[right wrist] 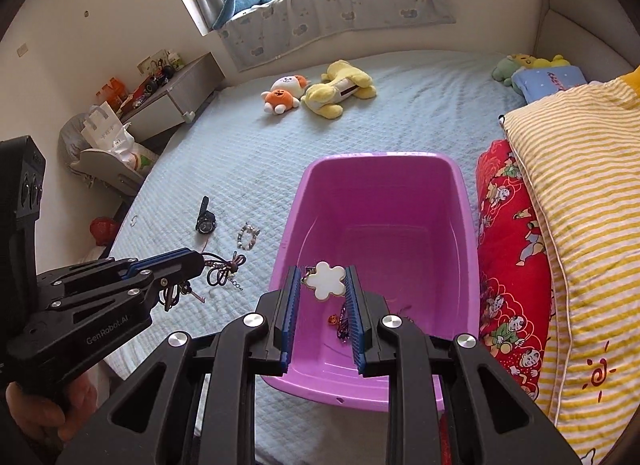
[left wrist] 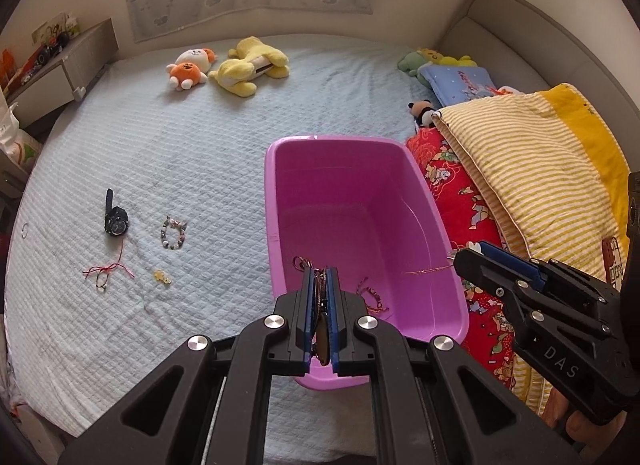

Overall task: Organize jewelry
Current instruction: 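Lift both held pieces and carry them over the pink tub, then open both tools to drop the bracelet and pendant into the tub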

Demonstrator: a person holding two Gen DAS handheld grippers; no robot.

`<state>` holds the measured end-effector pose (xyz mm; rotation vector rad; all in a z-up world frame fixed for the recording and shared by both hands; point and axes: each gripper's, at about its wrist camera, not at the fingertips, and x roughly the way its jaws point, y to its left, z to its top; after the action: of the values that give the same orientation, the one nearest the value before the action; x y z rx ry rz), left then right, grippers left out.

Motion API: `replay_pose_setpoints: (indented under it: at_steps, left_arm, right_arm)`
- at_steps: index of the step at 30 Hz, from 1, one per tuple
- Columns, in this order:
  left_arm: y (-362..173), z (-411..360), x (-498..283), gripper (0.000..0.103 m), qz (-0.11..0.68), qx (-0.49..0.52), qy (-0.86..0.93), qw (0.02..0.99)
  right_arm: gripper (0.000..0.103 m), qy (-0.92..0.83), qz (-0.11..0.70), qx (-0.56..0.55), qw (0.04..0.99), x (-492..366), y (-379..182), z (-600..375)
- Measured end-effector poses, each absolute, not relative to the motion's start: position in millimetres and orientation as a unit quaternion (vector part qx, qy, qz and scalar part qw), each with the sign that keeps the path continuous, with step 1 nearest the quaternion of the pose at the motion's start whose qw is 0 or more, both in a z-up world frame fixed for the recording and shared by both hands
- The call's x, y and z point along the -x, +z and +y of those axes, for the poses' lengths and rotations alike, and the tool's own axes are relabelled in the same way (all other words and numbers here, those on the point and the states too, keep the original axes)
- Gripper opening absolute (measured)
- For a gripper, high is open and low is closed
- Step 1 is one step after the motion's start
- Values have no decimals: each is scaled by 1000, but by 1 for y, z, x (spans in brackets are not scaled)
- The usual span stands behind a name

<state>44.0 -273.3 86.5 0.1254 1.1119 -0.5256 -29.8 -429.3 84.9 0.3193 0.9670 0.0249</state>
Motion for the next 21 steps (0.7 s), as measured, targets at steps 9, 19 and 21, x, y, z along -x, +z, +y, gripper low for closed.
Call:
replay_pose_setpoints:
  at_steps: [9, 19, 21]
  left_arm:
    - [51, -304, -57, 7, 573, -83, -244, 778]
    - [25, -317, -58, 7, 601, -102, -228, 759]
    - [23, -317, -58, 7, 603, -105, -226, 758]
  right_arm:
    - [22, 1, 518, -164, 839, 13, 47, -444]
    - [22, -15, 560, -163, 813, 9, 17, -448]
    - [22, -17, 563, -161, 810, 10, 13, -448]
